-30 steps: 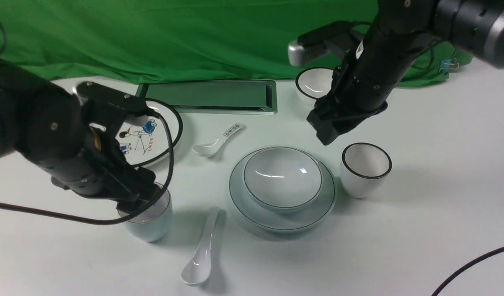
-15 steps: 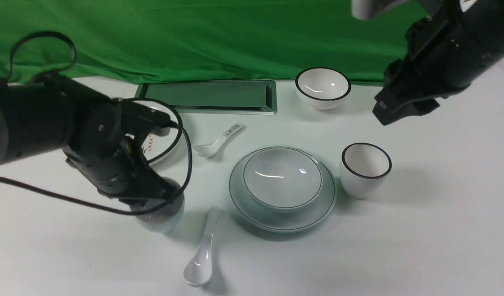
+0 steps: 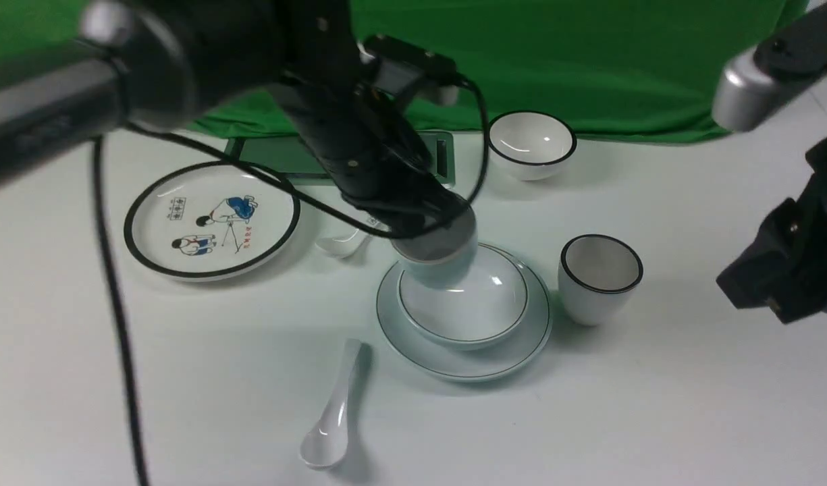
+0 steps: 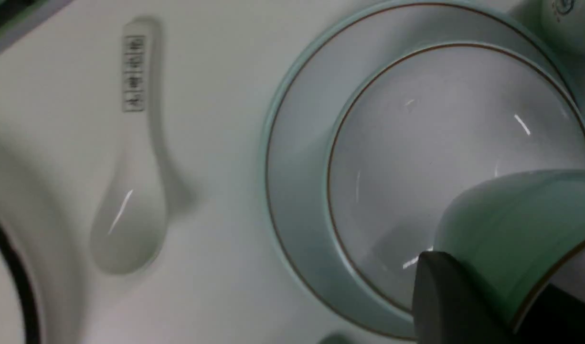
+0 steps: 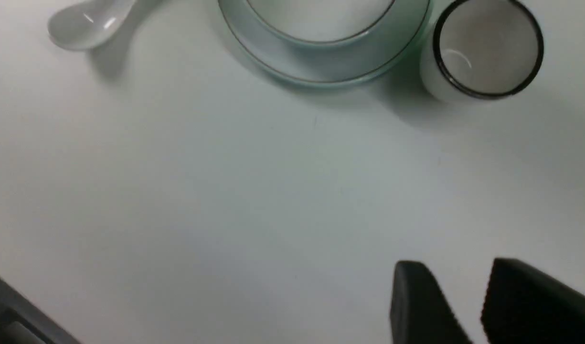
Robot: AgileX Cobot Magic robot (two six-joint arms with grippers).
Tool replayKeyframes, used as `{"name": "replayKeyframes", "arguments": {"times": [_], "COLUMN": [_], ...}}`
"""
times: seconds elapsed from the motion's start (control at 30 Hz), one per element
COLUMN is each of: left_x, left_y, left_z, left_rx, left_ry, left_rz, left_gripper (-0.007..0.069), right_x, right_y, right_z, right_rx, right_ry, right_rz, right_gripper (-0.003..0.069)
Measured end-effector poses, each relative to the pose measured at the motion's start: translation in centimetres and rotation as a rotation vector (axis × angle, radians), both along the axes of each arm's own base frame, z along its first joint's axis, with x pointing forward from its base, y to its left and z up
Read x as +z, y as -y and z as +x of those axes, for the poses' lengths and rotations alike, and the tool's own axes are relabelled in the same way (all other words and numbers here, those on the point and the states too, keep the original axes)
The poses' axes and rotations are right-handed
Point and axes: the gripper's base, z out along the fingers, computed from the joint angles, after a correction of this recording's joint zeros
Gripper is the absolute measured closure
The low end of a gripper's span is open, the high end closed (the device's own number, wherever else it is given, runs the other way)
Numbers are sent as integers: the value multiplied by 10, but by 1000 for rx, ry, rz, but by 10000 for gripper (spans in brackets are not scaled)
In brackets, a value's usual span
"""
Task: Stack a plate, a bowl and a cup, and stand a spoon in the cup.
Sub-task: Use the left arm to put the blue teacup into the blue rice bowl in the middle
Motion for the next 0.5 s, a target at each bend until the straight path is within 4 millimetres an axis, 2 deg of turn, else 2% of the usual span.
{"name": "replayKeyframes", "arguments": {"times": [0.1,0.13,0.2,0.33,0.4,0.43,0.47,0.5], "left_x": [-22,-23,-38,-46,-45,-43,-43,-40], "left_y": [18,19,22,24,25,26,26,25], "left_z": [15,16,28,34,35,35,35,35], "left_rx": [-11,-9,16,32,44,65,73,84], "left_ry": [-30,-29,-52,-63,-59,-55,-56,-58], "left_rz": [54,56,89,99,90,73,69,65], "left_gripper": [625,625,620,577,537,468,442,368], "right_x": [-6,-7,-11,-14,-15,-15,-15,-15], "right_y": [4,4,8,11,12,12,12,12], "right_z": [-8,-8,-15,-21,-23,-24,-24,-23], "right_rx": [-15,-15,-25,-25,-26,-26,-26,-25], "right_ry": [-21,-23,-29,-33,-31,-30,-28,-18], "right_rz": [-2,-3,-1,-3,-2,-1,0,2], "right_gripper": [416,416,416,416,416,416,416,416]}}
